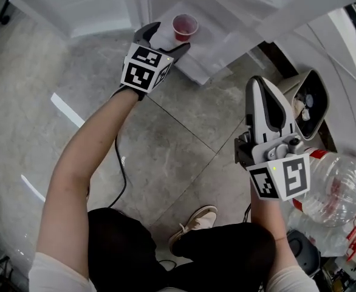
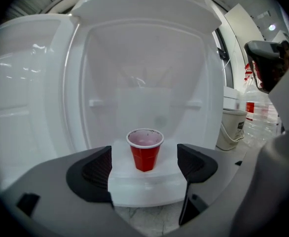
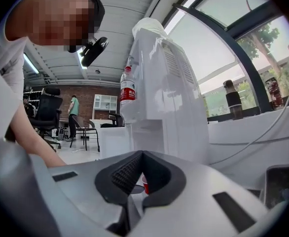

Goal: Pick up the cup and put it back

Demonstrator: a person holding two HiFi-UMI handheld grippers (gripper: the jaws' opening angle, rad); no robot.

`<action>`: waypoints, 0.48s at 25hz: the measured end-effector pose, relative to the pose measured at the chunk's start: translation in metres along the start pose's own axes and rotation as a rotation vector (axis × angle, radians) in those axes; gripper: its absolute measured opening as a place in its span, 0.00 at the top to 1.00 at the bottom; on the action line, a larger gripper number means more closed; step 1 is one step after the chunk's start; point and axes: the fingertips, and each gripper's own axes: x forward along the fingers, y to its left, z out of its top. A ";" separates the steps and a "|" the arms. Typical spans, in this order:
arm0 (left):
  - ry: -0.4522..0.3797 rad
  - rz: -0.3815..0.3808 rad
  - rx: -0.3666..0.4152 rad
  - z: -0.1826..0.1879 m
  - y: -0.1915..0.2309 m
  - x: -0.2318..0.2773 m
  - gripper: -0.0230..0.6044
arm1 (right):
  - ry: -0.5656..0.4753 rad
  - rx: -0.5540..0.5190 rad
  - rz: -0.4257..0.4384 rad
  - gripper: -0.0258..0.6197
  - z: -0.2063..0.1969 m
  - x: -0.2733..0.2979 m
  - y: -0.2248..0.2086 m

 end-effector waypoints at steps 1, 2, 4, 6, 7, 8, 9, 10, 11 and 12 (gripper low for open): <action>0.019 0.010 0.002 -0.003 0.001 -0.009 0.30 | 0.002 0.012 0.011 0.93 0.000 0.005 0.007; 0.057 0.029 0.007 -0.009 0.003 -0.017 0.31 | 0.009 0.027 0.023 0.93 -0.001 0.009 0.014; 0.148 0.100 0.038 -0.023 0.012 -0.034 0.33 | 0.034 0.038 0.050 0.93 0.000 0.013 0.034; 0.161 0.194 0.066 -0.025 0.028 -0.059 0.55 | 0.058 0.015 0.067 0.93 0.001 0.011 0.053; 0.145 0.230 0.062 -0.023 0.033 -0.073 0.65 | 0.072 0.003 0.063 0.93 0.001 0.009 0.059; 0.132 0.249 0.045 -0.022 0.032 -0.087 0.75 | 0.092 -0.008 0.054 0.93 0.002 0.005 0.062; 0.127 0.250 0.022 -0.022 0.027 -0.101 0.81 | 0.116 -0.016 0.048 0.93 0.003 0.002 0.064; 0.132 0.241 0.003 -0.023 0.019 -0.114 0.86 | 0.141 -0.015 0.045 0.93 0.008 -0.001 0.067; 0.142 0.228 -0.007 -0.023 0.011 -0.127 0.88 | 0.163 -0.005 0.047 0.93 0.015 -0.003 0.070; 0.152 0.215 -0.010 -0.019 0.005 -0.142 0.90 | 0.178 0.007 0.051 0.93 0.027 -0.006 0.075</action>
